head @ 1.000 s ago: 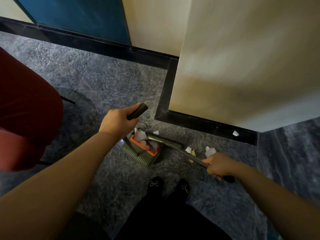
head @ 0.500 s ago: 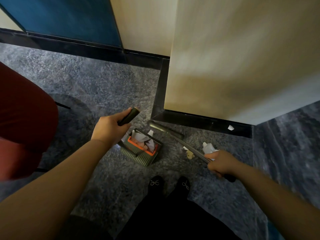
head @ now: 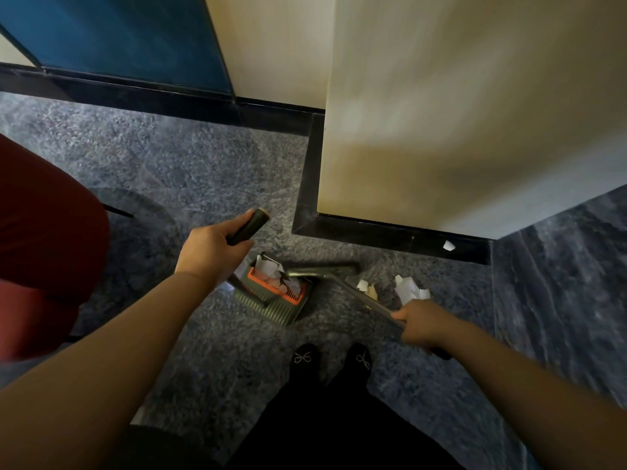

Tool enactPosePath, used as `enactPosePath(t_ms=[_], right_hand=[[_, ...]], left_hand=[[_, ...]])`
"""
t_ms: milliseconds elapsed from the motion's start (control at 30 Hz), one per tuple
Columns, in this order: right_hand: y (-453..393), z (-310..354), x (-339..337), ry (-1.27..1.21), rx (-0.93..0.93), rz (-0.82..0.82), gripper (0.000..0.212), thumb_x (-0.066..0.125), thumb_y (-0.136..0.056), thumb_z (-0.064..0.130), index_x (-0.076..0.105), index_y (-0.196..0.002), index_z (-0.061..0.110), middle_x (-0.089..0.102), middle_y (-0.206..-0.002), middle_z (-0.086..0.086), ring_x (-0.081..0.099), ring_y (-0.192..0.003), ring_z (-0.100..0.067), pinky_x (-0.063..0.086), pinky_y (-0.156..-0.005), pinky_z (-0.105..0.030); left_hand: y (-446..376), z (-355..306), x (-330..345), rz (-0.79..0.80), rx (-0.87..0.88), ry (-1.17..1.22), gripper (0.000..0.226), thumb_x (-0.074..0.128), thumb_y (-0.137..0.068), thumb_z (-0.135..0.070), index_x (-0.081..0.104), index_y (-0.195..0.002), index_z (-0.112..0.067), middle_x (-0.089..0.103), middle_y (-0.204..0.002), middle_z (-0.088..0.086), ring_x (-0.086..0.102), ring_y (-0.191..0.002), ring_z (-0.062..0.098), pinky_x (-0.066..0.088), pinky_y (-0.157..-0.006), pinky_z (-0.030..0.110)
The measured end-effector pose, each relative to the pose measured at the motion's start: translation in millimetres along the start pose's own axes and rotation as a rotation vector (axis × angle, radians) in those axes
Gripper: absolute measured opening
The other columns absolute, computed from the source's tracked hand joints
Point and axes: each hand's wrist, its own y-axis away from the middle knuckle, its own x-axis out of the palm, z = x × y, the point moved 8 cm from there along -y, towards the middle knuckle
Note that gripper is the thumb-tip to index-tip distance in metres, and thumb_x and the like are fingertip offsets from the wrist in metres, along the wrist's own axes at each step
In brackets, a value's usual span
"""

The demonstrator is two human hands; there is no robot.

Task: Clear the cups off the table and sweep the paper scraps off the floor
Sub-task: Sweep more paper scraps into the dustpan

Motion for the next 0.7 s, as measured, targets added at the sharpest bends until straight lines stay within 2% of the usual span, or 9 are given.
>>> enactPosePath(t_ms=[33, 100, 267, 333, 400, 567, 700], right_hand=[[1, -2, 2, -0.033, -0.011, 0.01, 0.038, 0.05, -0.087, 0.005, 0.059, -0.124, 0.0, 0.043, -0.075, -0.005, 0.039, -0.054, -0.014, 0.036, -0.051, -0.027], [6, -7, 3, -0.118, -0.027, 0.011, 0.039, 0.052, -0.085, 0.005, 0.062, -0.123, 0.009, 0.048, -0.069, -0.004, 0.043, -0.049, -0.013, 0.037, -0.046, -0.021], [20, -15, 10, -0.266, -0.064, 0.037, 0.037, 0.054, -0.09, 0.004, 0.061, -0.119, 0.026, 0.054, -0.069, -0.005, 0.05, -0.05, -0.017, 0.049, -0.049, -0.026], [25, -19, 11, -0.323, -0.066, 0.022, 0.041, 0.055, -0.089, 0.003, 0.061, -0.125, 0.022, 0.054, -0.068, -0.006, 0.051, -0.048, -0.016, 0.052, -0.053, -0.032], [29, -25, 11, -0.414, -0.039, -0.012, 0.047, 0.055, -0.088, 0.0, 0.058, -0.13, 0.02, 0.057, -0.07, -0.008, 0.05, -0.043, -0.012, 0.05, -0.049, -0.029], [37, -45, 20, -0.763, 0.067, -0.058, 0.054, 0.052, -0.086, -0.009, 0.055, -0.134, 0.015, 0.057, -0.066, -0.014, 0.044, -0.042, -0.017, 0.04, -0.044, -0.026], [50, -63, 34, -0.921, 0.112, -0.094, 0.047, 0.053, -0.084, -0.012, 0.063, -0.124, 0.011, 0.054, -0.062, -0.014, 0.039, -0.037, -0.017, 0.035, -0.043, -0.027]], left_hand=[[0, 1, 0, 0.002, -0.003, 0.0, 0.051, 0.072, -0.085, -0.023, 0.056, -0.131, -0.038, 0.071, -0.104, 0.002, 0.067, -0.088, 0.02, 0.051, -0.077, 0.028], [1, 1, 0, 0.004, 0.001, 0.006, 0.051, 0.073, -0.084, -0.023, 0.056, -0.131, -0.037, 0.071, -0.107, 0.002, 0.067, -0.091, 0.019, 0.05, -0.08, 0.027], [3, 0, -2, 0.013, 0.02, 0.018, 0.051, 0.074, -0.084, -0.023, 0.057, -0.13, -0.036, 0.07, -0.112, 0.001, 0.064, -0.092, 0.013, 0.049, -0.083, 0.025], [5, -1, -4, 0.009, 0.026, 0.019, 0.051, 0.073, -0.084, -0.022, 0.058, -0.13, -0.034, 0.069, -0.112, 0.0, 0.062, -0.089, 0.008, 0.047, -0.081, 0.022], [7, -3, -5, 0.007, 0.029, 0.033, 0.05, 0.073, -0.084, -0.02, 0.058, -0.13, -0.034, 0.069, -0.112, -0.001, 0.061, -0.089, 0.006, 0.045, -0.081, 0.02], [12, -21, 6, 0.08, 0.09, 0.072, 0.049, 0.073, -0.083, -0.021, 0.06, -0.128, -0.035, 0.066, -0.117, -0.008, 0.058, -0.103, 0.0, 0.041, -0.09, 0.014], [11, -39, 20, 0.175, 0.13, 0.056, 0.049, 0.072, -0.084, -0.02, 0.059, -0.127, -0.039, 0.063, -0.11, -0.016, 0.058, -0.097, -0.003, 0.039, -0.077, 0.002]])
